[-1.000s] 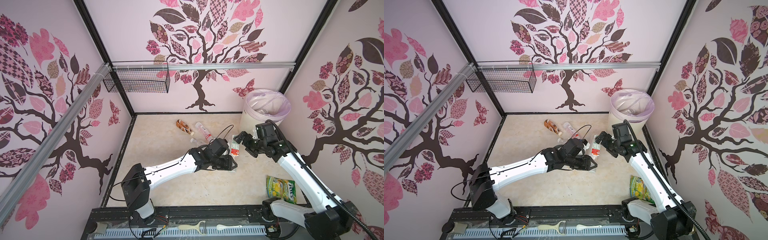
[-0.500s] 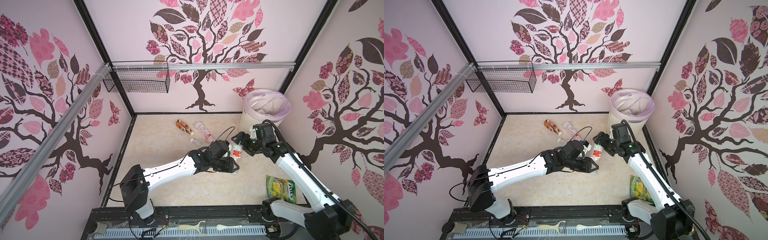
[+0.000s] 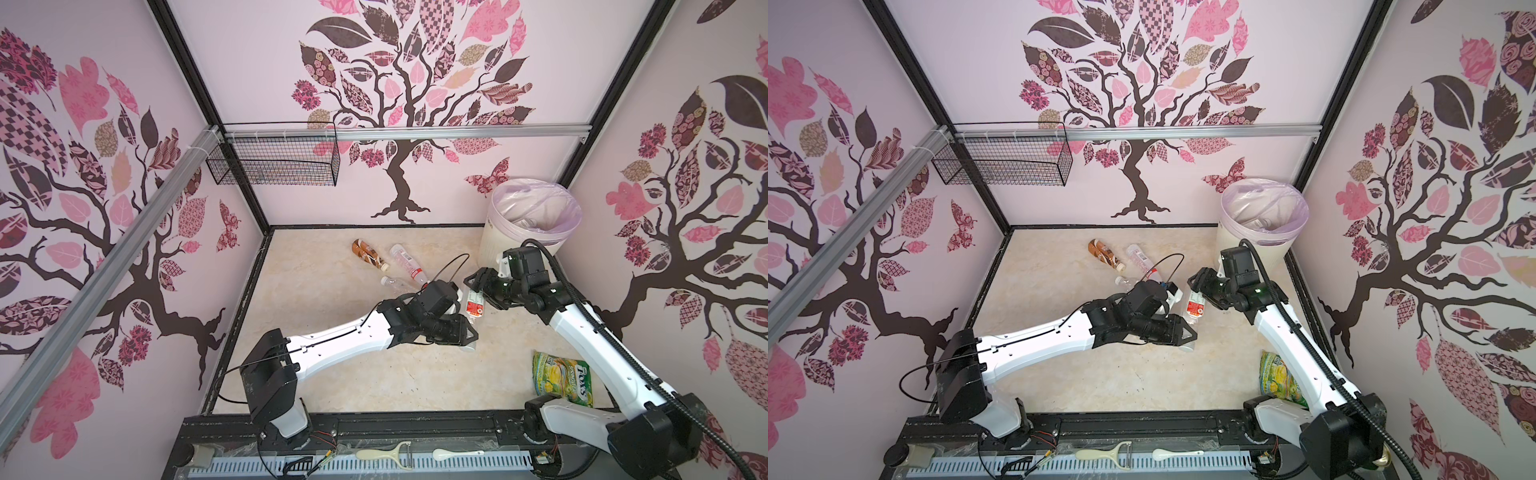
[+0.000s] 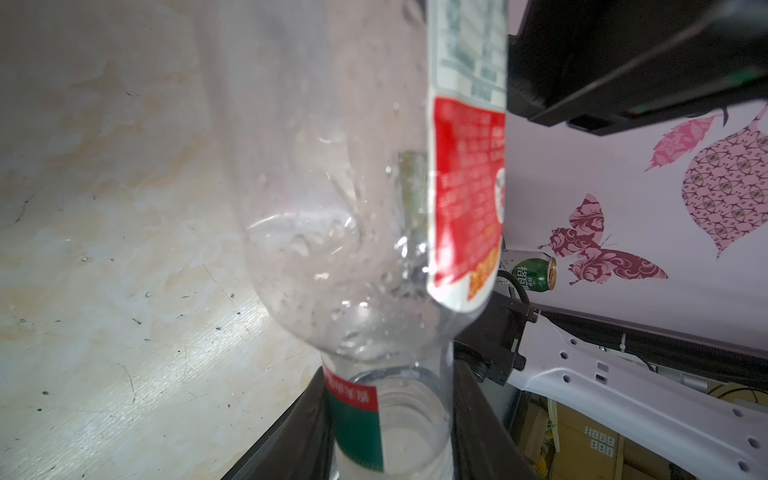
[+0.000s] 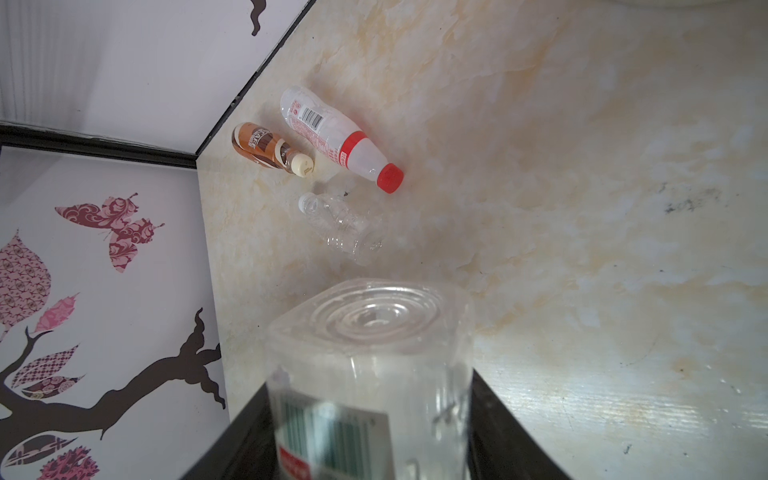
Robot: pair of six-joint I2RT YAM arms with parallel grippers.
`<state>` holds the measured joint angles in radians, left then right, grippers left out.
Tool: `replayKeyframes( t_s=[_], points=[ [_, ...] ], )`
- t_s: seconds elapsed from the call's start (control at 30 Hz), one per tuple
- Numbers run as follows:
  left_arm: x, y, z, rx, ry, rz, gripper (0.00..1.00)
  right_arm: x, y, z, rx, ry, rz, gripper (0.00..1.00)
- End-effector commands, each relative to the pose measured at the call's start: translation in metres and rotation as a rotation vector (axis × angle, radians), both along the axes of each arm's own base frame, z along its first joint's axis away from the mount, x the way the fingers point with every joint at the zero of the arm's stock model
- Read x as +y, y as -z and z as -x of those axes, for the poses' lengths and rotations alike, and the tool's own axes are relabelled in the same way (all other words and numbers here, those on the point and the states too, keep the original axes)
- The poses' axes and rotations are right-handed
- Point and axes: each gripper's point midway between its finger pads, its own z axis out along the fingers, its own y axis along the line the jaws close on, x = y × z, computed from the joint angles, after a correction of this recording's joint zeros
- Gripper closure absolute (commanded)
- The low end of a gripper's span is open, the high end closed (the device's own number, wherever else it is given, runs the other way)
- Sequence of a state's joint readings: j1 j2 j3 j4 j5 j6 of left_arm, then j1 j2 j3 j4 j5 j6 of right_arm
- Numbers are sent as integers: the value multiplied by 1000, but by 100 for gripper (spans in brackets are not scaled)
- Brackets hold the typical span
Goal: Throw the plastic bottles in the bin
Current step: 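Close right gripper on the red-labelled bottle's base while left gripper holds it, then carry the red-labelled bottle over the bin with right gripper and release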
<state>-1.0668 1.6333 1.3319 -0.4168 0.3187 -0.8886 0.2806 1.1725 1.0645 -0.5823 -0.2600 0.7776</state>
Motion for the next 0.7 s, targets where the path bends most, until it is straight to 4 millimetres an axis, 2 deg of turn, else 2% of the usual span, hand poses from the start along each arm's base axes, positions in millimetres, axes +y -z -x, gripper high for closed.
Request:
replayKeyframes(
  t_s=[0.0,0.07,0.17,0.27,0.3,0.37,0.53,0.67],
  points=[
    [-10,-19,-2,-19,15,46,62,0,0,-4,1,8,16,42],
    [-9,-20,-5,-14,2,44,51,0,-7,-9,-15,16,18,43],
    [-4,-23,-12,5,-23,44,44,-3,-17,-18,-34,34,35,44],
    [6,-35,-26,17,-74,69,30,-8,-27,-28,-64,67,58,45],
    [10,-41,-31,18,-95,82,25,-9,-30,-31,-77,74,65,45],
    [22,-59,-44,3,-151,115,3,-12,-43,-42,-112,82,95,45],
    [47,-120,-68,-88,-227,172,2,-18,-88,-69,-219,101,165,46],
    [62,-171,-81,-183,-286,207,2,-36,-150,-88,-380,149,281,47]
  ],
)
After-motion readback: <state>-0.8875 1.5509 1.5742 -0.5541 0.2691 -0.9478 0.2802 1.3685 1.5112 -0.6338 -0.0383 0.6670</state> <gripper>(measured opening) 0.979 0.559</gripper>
